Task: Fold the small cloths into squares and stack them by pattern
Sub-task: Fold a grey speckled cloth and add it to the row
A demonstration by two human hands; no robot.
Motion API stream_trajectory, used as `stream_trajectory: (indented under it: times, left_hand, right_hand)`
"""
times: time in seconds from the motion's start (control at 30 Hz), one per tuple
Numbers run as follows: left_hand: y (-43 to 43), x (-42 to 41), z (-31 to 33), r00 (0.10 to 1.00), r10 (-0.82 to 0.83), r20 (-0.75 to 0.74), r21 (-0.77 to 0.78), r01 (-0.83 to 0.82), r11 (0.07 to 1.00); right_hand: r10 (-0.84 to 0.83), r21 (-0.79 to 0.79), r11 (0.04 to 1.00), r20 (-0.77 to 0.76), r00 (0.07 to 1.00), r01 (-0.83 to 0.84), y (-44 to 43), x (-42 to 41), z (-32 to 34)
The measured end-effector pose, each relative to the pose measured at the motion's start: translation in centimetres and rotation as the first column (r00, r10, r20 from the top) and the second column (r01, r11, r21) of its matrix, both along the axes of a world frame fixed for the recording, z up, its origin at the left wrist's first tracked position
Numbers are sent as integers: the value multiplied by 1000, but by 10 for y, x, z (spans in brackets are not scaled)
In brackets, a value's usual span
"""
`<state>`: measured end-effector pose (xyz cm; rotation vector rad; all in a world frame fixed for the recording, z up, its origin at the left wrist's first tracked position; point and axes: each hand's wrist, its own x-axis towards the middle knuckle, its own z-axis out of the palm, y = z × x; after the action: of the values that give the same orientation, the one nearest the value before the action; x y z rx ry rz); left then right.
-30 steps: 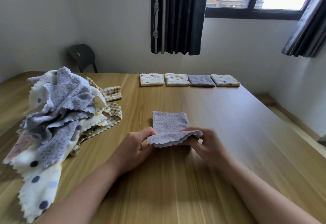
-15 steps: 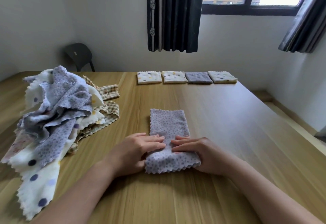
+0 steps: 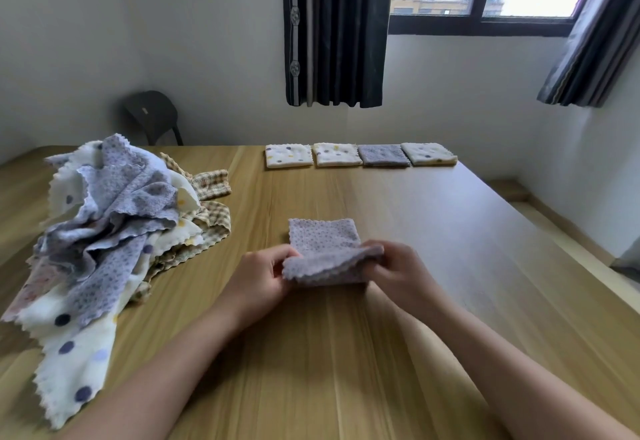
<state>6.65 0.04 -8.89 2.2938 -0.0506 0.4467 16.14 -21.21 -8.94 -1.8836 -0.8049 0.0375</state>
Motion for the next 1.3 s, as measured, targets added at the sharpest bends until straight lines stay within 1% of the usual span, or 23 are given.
stream_trajectory:
  times: [0.07,0.13,0.2,0.27,0.37,0.47,0.57,0.67,0.73,0.83,0.9,1.0,1.07,1.13,1.23,1.3]
  left_hand:
    - [-5,20,11,978,140,-155,-30,-146,989]
    - [-8,41,16,905,270,-329,28,-276,961]
    - [-9,57,16,831,375,-412,121,-358,926]
    - [-8,68,13,793,422,-440,161,-392,906]
    - [-9,77,10,762,510,-399,247,-446,860]
    - [-17,79,7,730,596,-334,365,-483,796]
    - [-23,79,5,705,649,-288,436,-507,744]
    - [-27,82,6,683,680,-266,520,-492,698]
    - [-29,84,6,673,691,-263,555,-481,679]
    - [-28,84,6,668,703,-243,554,-500,666]
    - [-28,81,3,701,691,-176,531,-524,666]
    - [-26,73,-3,757,653,-21,512,-552,657]
    - [-25,71,-5,765,643,17,513,-559,651]
    - [-24,72,-7,761,649,4,508,-560,655]
    - [-23,76,-9,748,664,-22,488,-571,660]
    - [-22,78,-11,748,663,5,459,-591,663]
  right_hand:
    - [-110,-49,993,-168,980,103,14,15,4]
    - [-214,-154,972,-261,941,179,27,33,5]
    - [-291,-266,940,-293,911,215,39,44,7]
    - [-338,-389,893,-244,909,227,51,51,10]
    - [-395,-544,790,-98,913,283,65,57,17]
    - [-428,-647,683,21,903,339,71,54,22]
    - [-451,-697,593,127,883,403,73,50,22]
    - [-455,-712,548,186,871,439,76,48,18]
    - [-449,-721,525,215,867,451,79,48,16]
    - [-448,-736,494,240,861,462,81,49,15]
    - [-439,-726,503,254,862,469,80,49,15]
    - [-376,-652,538,382,844,535,74,47,11]
    - [-357,-609,553,443,822,568,72,45,8]
    - [-368,-609,556,430,824,566,72,46,7]
    - [-404,-661,526,359,841,535,75,52,9]
    - [-422,-671,520,335,842,528,74,54,10]
